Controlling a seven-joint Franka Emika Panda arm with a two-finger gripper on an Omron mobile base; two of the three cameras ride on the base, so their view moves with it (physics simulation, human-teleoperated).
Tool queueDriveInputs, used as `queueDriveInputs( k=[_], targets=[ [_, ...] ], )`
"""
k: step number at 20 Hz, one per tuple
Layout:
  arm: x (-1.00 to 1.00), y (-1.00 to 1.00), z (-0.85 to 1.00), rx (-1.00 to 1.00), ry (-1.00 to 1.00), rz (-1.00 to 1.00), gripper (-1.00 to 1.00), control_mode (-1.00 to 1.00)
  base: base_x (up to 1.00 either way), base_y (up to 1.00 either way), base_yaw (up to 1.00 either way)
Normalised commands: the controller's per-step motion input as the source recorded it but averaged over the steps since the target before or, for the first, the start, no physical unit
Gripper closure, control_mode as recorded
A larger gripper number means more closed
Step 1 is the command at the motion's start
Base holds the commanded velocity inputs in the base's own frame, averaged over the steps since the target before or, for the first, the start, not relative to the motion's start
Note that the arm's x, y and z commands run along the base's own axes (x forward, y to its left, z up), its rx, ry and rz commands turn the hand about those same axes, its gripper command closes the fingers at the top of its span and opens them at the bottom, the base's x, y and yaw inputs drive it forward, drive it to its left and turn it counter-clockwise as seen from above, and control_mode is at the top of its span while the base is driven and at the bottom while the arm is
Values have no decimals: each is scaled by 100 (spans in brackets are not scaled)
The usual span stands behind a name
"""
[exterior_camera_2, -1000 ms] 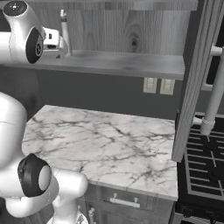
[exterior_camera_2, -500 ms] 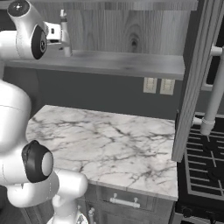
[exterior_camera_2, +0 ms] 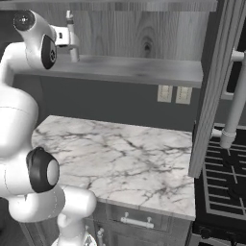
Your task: Move the cutting board and knife to the sink. Then move spray from the cabinet to the counter.
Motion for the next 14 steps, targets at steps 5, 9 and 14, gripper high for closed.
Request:
queueDriveInputs(
  k=[5,9,14],
  targets=[
    [10,3,10,3,-8,0,-100,-100,0,0,0],
    [0,0,19,1,0,1,-100,-100,0,0,0],
    [0,0,13,0,5,6,-100,-100,0,0,0]
  ],
)
